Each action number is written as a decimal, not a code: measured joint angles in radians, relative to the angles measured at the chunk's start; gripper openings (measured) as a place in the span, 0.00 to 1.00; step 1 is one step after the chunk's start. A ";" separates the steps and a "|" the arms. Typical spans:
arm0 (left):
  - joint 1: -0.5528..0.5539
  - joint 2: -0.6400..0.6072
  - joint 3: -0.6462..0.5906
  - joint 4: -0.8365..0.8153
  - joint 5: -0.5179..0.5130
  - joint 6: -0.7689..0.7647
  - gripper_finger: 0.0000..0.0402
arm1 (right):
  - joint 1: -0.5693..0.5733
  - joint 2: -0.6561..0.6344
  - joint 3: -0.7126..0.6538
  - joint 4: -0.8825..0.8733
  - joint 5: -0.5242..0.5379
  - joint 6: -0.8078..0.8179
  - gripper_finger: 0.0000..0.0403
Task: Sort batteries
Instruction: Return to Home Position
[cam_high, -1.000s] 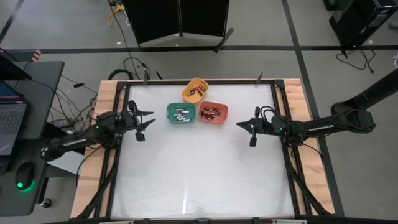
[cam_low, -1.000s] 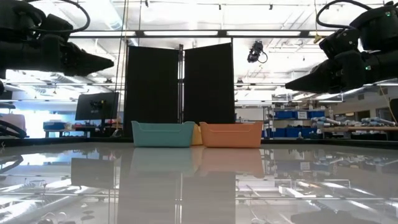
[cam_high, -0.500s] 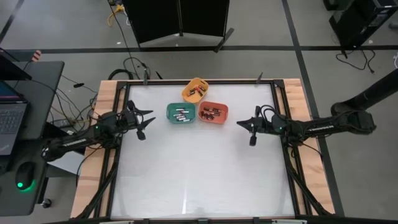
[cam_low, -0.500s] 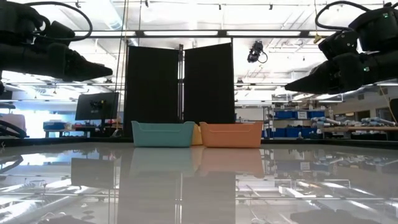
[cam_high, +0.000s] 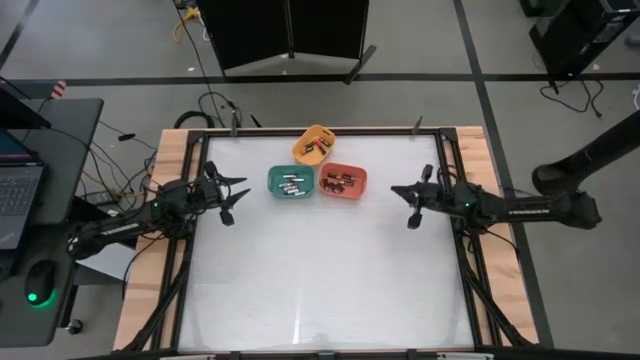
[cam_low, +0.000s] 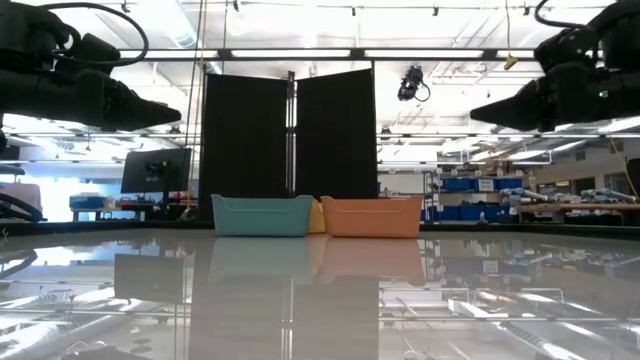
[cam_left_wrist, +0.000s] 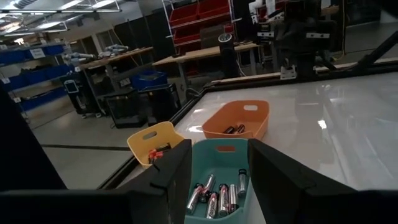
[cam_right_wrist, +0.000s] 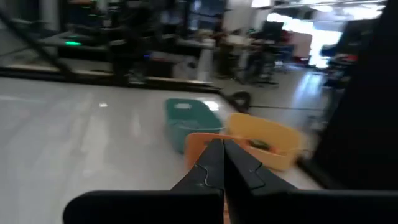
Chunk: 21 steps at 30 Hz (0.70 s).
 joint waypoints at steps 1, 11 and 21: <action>0.000 0.000 0.000 0.000 0.000 -0.003 0.41 | 0.005 -0.043 0.000 -0.036 0.025 -0.003 0.01; 0.000 0.000 0.000 0.000 -0.004 -0.010 0.41 | 0.033 -0.430 0.003 -0.326 0.003 -0.006 0.01; 0.001 0.016 0.000 -0.002 -0.001 -0.022 0.41 | -0.208 -0.425 0.001 -0.362 -0.287 0.022 0.01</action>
